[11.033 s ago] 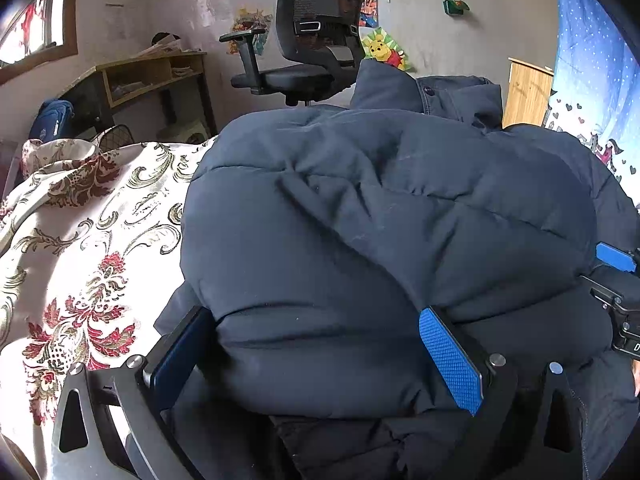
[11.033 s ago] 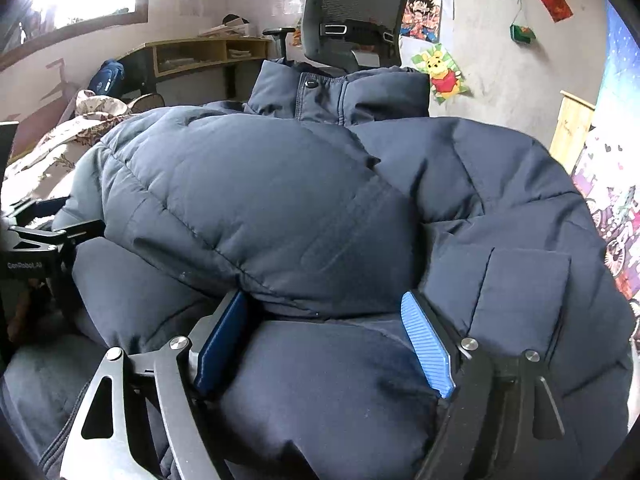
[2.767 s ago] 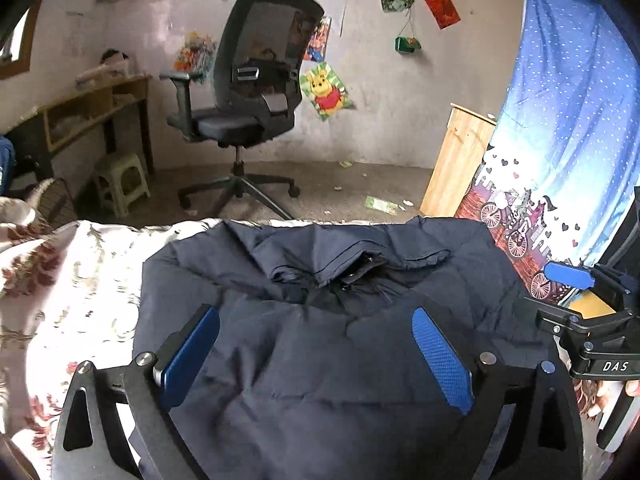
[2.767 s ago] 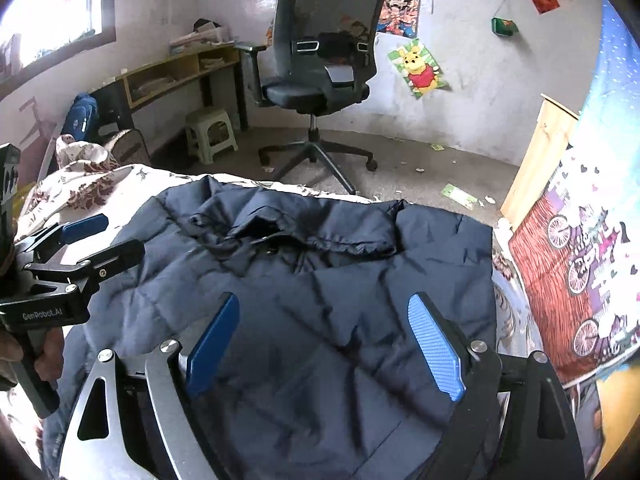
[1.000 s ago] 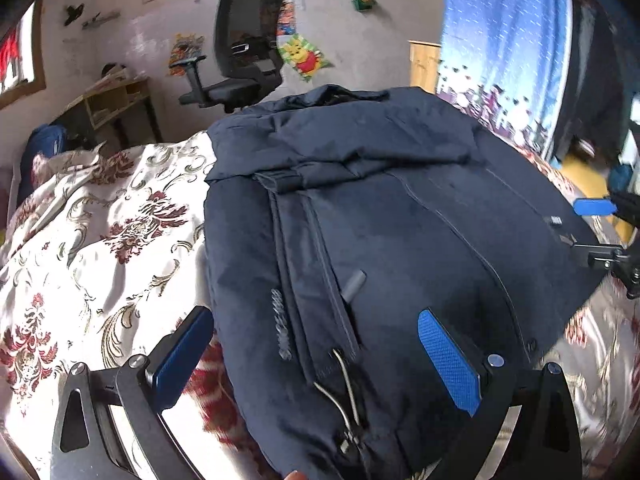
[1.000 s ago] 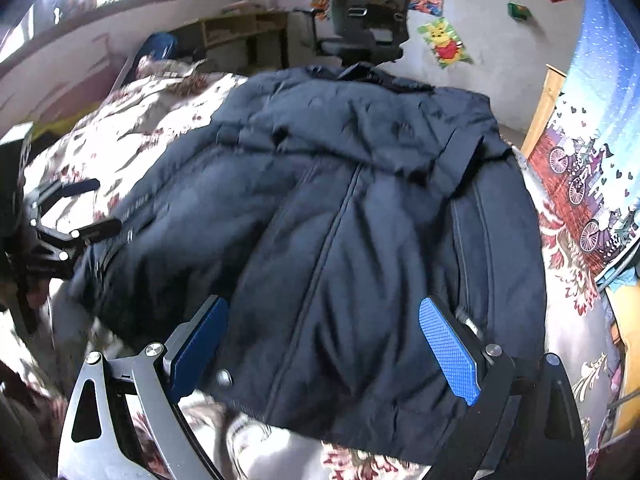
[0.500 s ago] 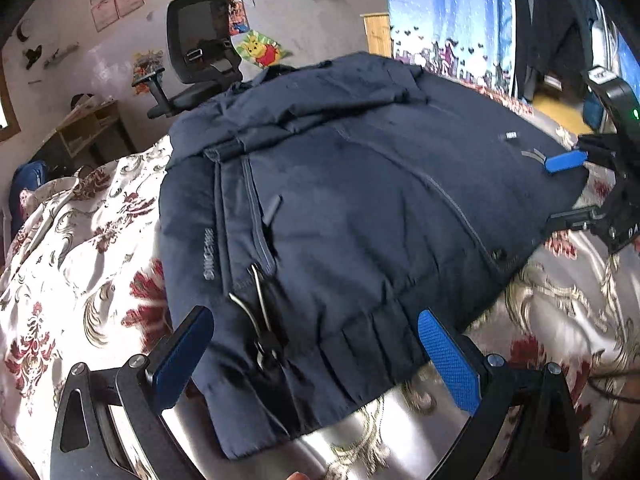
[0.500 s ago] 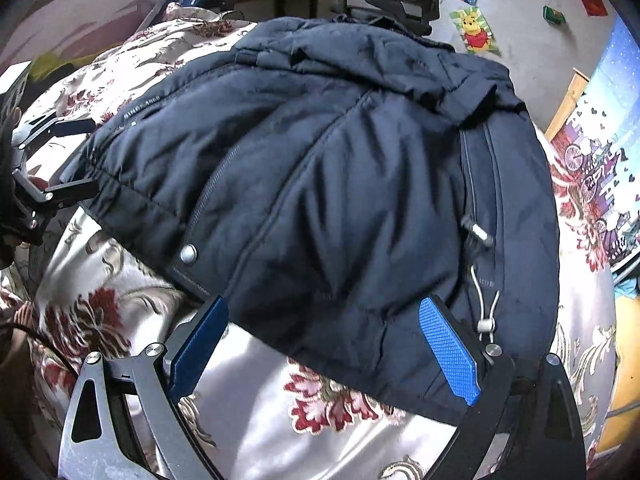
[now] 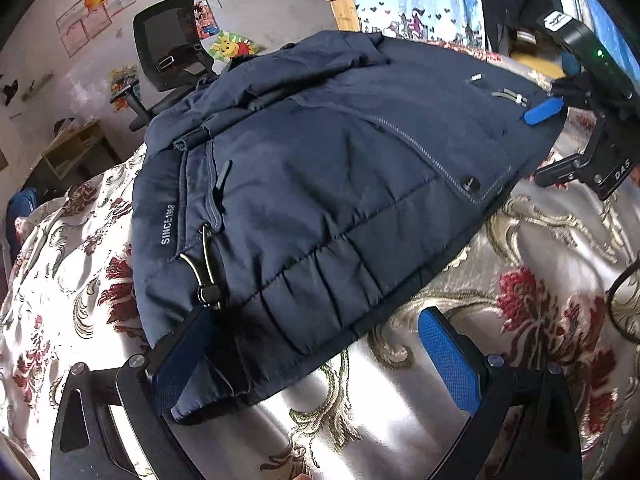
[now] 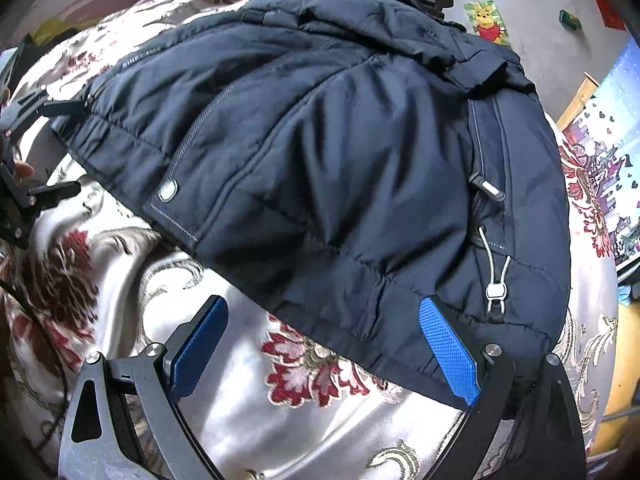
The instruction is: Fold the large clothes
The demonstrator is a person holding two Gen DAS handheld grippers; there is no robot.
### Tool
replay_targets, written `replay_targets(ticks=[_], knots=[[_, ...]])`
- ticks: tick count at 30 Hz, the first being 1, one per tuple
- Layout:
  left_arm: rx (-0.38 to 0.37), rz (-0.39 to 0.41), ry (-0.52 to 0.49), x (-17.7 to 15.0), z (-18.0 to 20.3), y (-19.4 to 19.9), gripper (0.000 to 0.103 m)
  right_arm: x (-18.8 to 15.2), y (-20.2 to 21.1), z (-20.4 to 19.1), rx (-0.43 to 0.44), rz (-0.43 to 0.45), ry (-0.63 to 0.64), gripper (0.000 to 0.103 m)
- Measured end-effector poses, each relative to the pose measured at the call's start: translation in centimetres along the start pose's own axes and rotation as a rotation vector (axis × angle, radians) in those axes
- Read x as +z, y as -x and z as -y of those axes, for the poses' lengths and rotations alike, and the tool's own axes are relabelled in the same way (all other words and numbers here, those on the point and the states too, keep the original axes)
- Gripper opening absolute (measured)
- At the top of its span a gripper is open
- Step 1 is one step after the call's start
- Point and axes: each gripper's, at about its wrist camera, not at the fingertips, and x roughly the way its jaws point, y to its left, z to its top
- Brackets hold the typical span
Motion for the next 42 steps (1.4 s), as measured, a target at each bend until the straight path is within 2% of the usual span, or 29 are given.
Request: replay_targets(ticks=[6,12,16,19,28,34,38,42], knots=[[0.0,-0.028,-0.015,-0.4,0.5,-0.7,0.103,-1.1,-0.4,0.1,-0.046,-0.028,0.043,0.094],[0.049,-0.041,-0.041,-0.4,1.3,-1.3,0.103,-2.1,-0.2,-0.8,-0.104,-0.013,0.12,0.094],[0.038,-0.051,-0.027,-0.2,1.5,-1.6,0.103,-2.3,-0.3,-0.9,-0.17,-0.004,0.158,0.101],[0.049,-0.051,-0.017,-0.1,1.5,-1.7,0.103,-2.3,-0.4,-0.6,-0.2,0.006,0.151,0.101],[0.163,0.004,-0.018,-0.7,2.7,-1.7,0.103,-1.5,-1.0,-0.2,-0.282,0.081,0.095,0.101],[0.241,0.02,-0.028,-0.6,2.9,-1.5,0.103,-1.4,-0.6,-0.9,-0.387,0.13,0.149,0.101],[0.312,0.065,-0.079,-0.5,3.5,-0.9,0.103,-1.4,-0.5,-1.4,-0.426,0.136,0.183,0.101],[0.339,0.096,-0.124,-0.2,3.8,-0.7,0.103,-1.3,-0.4,-1.4,-0.433,0.139,0.177,0.101]])
